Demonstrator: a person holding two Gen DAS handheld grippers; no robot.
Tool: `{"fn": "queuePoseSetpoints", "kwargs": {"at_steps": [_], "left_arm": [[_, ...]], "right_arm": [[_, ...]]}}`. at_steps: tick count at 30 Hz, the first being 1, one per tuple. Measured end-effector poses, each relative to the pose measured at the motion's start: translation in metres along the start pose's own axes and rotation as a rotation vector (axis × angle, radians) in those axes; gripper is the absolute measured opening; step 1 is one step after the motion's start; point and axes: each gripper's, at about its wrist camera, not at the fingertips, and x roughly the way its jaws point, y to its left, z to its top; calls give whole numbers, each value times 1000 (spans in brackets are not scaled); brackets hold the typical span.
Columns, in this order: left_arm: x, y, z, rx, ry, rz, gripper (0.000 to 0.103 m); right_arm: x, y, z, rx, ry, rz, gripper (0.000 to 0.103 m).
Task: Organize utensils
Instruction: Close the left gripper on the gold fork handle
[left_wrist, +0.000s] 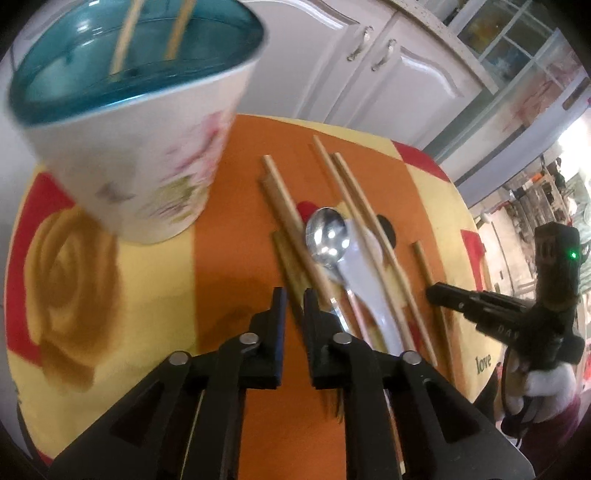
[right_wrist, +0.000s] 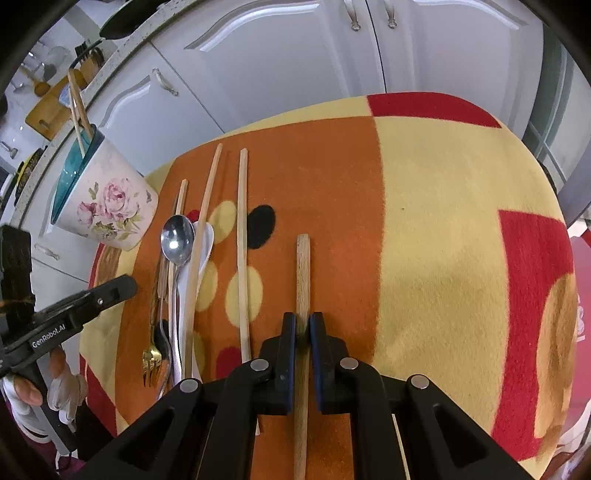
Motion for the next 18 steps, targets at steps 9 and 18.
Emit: {"fn": "queuePoseSetpoints", "kwargs": {"at_steps": [9, 18], "left_arm": [[16, -8, -1, 63, 55, 61, 11], [0, 6, -15, 70, 110, 53, 10]], "right_arm": [[0, 0, 1, 6, 5, 11, 7], [3, 8, 4, -19, 27, 23, 12]]}}
